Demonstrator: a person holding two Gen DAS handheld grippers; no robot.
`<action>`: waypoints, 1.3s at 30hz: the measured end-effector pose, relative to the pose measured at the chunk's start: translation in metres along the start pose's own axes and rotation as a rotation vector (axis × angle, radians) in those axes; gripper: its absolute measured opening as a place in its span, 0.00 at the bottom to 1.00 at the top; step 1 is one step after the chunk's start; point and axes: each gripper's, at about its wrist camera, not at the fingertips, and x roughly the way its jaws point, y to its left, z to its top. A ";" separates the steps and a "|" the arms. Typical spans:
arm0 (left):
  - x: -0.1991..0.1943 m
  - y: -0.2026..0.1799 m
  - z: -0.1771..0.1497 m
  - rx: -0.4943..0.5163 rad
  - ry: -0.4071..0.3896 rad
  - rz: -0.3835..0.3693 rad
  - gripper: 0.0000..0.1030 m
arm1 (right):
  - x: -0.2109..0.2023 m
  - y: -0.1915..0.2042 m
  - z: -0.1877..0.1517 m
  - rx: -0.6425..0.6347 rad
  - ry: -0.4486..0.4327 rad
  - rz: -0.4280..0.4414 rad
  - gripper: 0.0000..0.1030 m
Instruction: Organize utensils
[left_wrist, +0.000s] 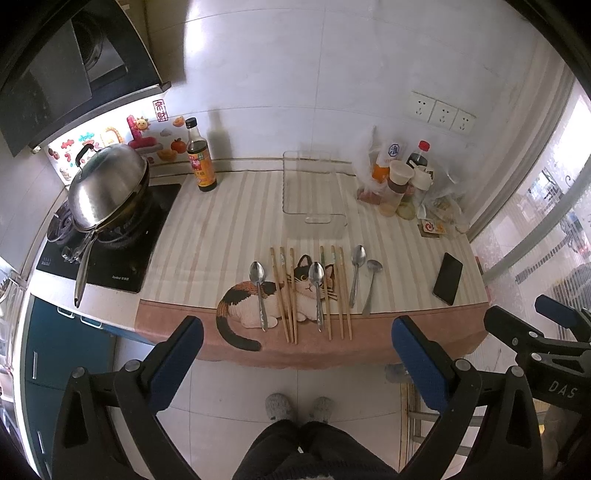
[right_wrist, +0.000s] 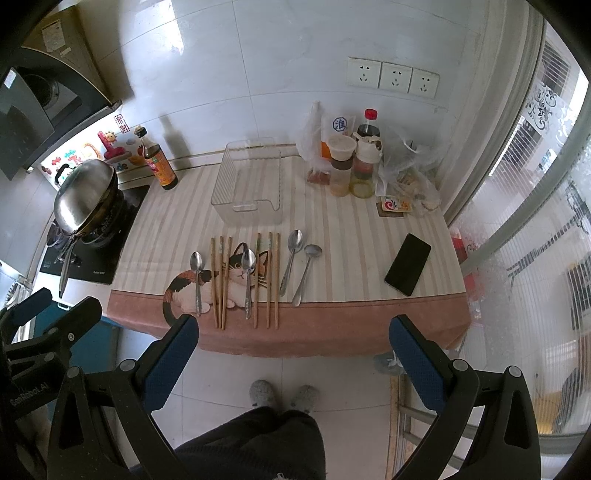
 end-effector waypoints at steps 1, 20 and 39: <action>0.000 0.000 0.000 0.000 -0.001 0.002 1.00 | 0.000 0.001 0.000 0.000 0.000 -0.001 1.00; 0.002 -0.003 0.005 0.013 0.001 0.001 1.00 | 0.004 0.000 0.003 0.000 0.004 -0.001 1.00; 0.002 -0.003 0.005 0.013 0.003 0.000 1.00 | 0.006 -0.001 0.005 -0.001 0.004 -0.002 1.00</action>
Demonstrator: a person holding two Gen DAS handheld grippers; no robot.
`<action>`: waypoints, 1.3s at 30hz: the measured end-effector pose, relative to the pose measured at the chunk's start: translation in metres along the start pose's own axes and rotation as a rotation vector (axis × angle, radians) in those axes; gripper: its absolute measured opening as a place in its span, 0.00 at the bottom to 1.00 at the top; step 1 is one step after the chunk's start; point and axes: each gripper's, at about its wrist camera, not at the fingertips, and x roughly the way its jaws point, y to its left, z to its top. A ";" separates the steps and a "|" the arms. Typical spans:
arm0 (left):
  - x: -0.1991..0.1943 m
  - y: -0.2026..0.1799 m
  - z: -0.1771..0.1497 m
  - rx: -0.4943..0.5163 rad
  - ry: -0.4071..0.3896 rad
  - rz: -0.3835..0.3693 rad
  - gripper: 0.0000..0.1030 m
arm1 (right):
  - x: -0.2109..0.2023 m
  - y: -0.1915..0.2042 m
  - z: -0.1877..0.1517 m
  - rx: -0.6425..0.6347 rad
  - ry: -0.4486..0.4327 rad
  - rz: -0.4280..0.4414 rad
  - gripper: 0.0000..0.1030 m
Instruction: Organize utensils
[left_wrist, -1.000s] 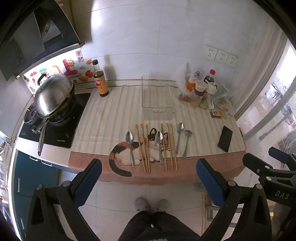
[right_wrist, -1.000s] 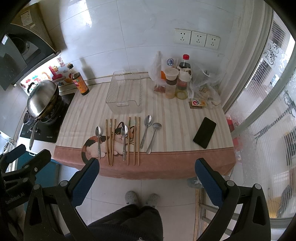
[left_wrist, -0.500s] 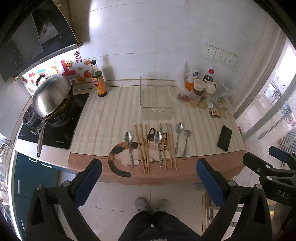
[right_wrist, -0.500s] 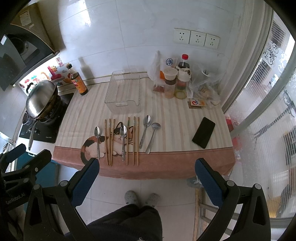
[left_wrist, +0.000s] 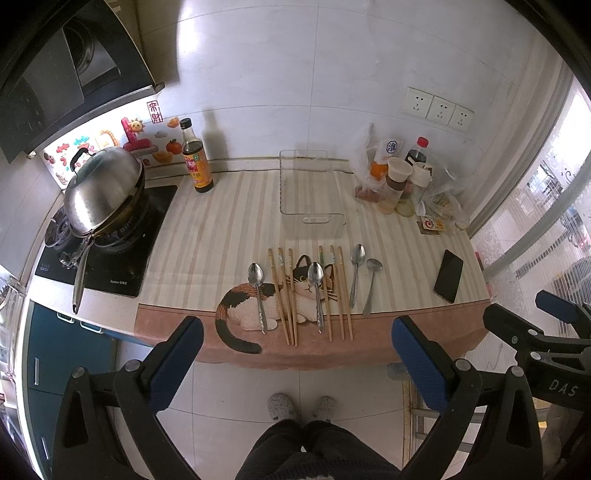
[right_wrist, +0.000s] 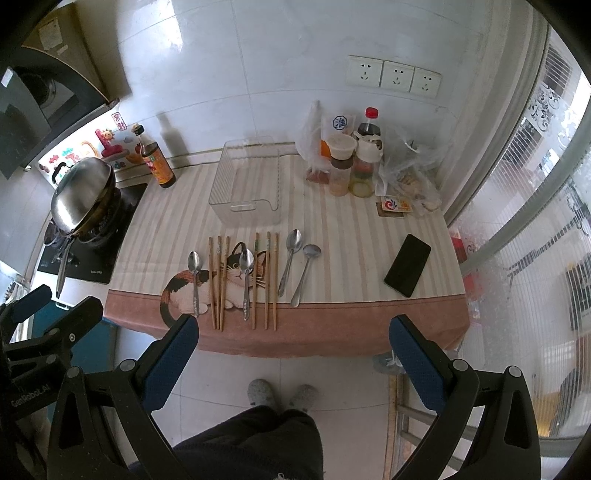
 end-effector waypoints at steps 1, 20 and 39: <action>0.000 0.000 -0.001 0.000 -0.002 0.001 1.00 | -0.001 0.001 0.000 0.000 0.000 0.000 1.00; 0.005 -0.001 -0.002 -0.004 -0.001 0.008 1.00 | 0.006 0.003 0.003 0.000 -0.002 0.000 1.00; 0.139 0.019 0.009 -0.052 0.030 0.337 1.00 | 0.146 0.013 0.025 0.007 0.066 -0.064 0.96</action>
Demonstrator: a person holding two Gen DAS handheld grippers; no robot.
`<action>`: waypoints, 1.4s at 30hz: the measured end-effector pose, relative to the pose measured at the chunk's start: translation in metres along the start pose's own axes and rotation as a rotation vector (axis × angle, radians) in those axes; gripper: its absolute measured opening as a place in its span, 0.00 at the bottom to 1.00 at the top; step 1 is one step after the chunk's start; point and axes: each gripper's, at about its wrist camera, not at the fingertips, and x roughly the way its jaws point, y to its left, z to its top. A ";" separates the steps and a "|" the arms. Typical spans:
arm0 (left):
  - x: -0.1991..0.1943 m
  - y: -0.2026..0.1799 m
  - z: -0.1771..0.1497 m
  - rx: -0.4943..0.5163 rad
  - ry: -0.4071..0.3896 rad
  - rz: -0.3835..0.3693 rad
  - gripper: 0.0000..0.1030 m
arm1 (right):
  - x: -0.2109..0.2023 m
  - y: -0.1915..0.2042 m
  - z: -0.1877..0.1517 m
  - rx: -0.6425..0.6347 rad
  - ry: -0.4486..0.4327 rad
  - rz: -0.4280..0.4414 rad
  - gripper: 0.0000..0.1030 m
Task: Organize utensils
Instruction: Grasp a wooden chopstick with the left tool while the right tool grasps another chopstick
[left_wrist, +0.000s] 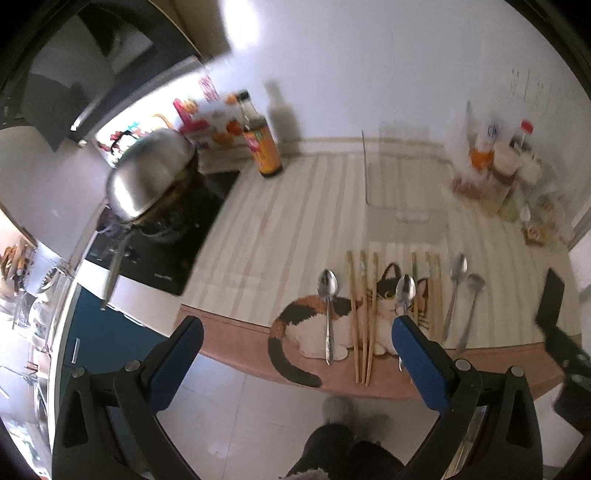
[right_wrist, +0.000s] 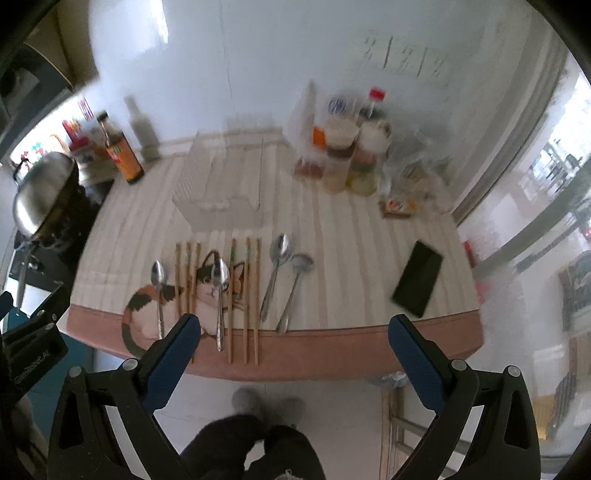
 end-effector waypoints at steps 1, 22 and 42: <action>0.011 -0.003 0.001 0.008 0.016 0.001 1.00 | 0.014 0.002 0.001 0.002 0.027 0.006 0.93; 0.206 -0.018 0.011 -0.011 0.425 -0.341 0.39 | 0.200 0.024 0.015 0.130 0.312 0.130 0.32; 0.259 -0.059 0.001 0.067 0.495 -0.329 0.02 | 0.253 0.048 0.029 0.086 0.354 0.105 0.32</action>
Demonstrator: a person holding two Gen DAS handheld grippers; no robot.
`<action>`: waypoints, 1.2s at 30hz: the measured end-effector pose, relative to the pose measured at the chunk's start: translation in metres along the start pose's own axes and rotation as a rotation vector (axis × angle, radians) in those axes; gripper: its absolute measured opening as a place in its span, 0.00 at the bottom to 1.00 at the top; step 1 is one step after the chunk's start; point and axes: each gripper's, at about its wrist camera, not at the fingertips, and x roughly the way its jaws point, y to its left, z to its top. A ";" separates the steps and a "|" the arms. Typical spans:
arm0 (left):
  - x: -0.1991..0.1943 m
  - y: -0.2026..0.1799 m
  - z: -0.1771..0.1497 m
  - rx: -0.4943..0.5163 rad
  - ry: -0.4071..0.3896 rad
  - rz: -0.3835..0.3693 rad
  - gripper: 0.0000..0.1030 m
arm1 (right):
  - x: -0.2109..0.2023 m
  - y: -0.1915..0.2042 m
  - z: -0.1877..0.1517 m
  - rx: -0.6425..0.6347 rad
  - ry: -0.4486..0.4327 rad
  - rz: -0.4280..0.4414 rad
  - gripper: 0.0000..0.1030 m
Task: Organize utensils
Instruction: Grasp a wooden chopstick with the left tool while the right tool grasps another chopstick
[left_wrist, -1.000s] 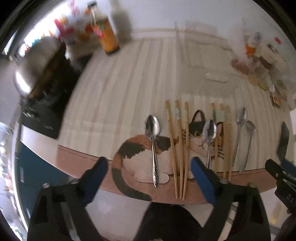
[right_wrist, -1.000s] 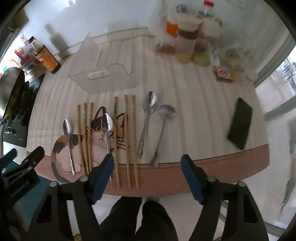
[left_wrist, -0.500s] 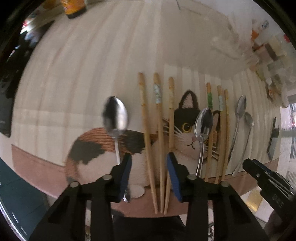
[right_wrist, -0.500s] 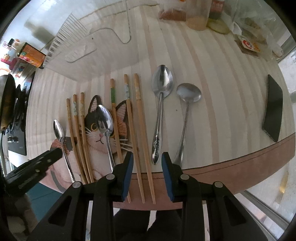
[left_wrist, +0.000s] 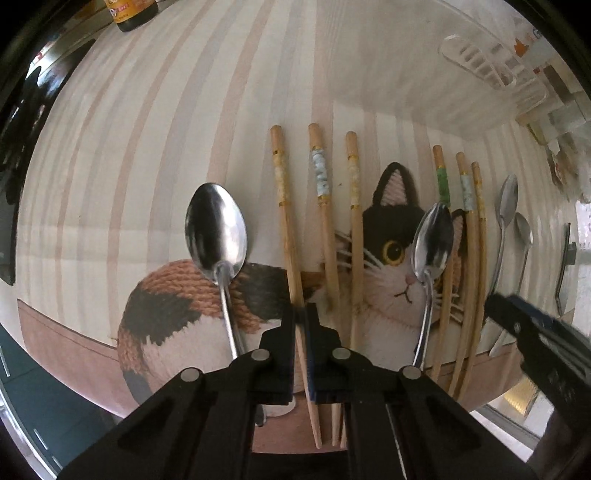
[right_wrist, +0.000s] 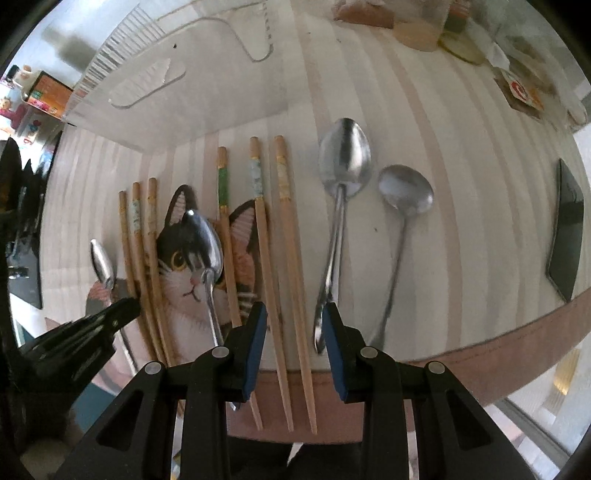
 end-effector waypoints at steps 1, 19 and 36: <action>-0.005 0.004 -0.004 0.003 0.000 -0.001 0.02 | 0.005 0.004 0.003 -0.011 -0.002 -0.027 0.32; 0.007 0.026 -0.018 0.040 0.000 -0.003 0.07 | 0.031 0.015 0.001 -0.059 0.054 -0.151 0.07; -0.090 -0.004 -0.028 0.065 -0.229 0.065 0.04 | -0.049 0.018 -0.018 -0.013 -0.091 0.006 0.06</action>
